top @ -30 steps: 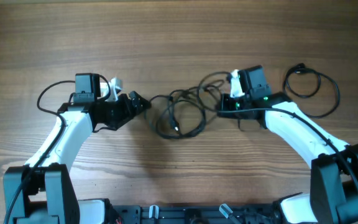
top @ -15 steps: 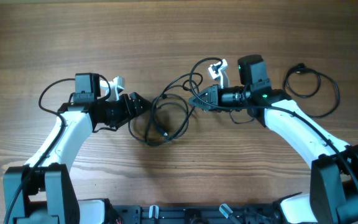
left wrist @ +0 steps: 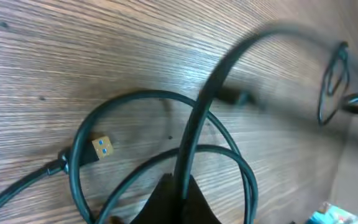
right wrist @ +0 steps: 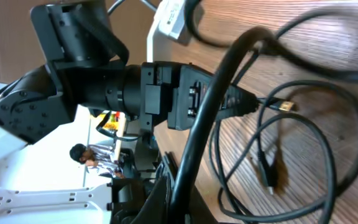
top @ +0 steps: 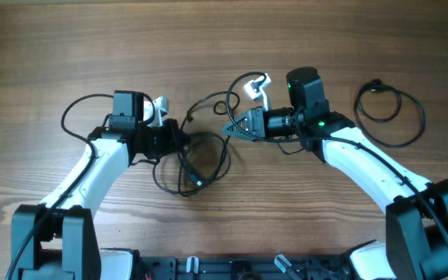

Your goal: Untangle cables

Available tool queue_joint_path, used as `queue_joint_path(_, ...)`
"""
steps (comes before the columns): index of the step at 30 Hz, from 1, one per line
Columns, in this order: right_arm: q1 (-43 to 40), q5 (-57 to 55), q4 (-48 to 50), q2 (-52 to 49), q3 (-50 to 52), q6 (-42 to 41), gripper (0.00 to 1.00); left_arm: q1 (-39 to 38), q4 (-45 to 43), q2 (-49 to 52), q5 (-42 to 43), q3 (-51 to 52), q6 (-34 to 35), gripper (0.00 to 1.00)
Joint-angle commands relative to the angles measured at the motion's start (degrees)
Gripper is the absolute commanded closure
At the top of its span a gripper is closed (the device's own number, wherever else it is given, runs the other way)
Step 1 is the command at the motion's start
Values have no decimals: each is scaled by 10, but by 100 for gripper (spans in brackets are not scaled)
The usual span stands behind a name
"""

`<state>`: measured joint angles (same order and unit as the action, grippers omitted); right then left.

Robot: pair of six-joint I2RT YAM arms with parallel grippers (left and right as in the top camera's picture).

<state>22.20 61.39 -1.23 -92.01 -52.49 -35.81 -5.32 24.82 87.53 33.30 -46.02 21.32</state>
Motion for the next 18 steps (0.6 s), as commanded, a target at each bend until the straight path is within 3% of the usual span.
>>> queue_joint_path(1,1,-51,-22,-7,-7,-1,96,10,16,-4,-83,1,56,96)
queue_joint_path(5,-12,-117,-91,-7,-7,44,96,67,63,-4,-165,1,134,96)
queue_joint_path(9,-42,-197,-161,-7,-7,75,96,138,90,-4,-165,1,141,96)
queue_joint_path(15,-92,-505,-302,-7,-7,100,96,176,100,-4,-173,1,141,96)
queue_joint_path(18,-121,-580,-326,-7,-7,120,96,176,100,-4,-178,1,141,96)
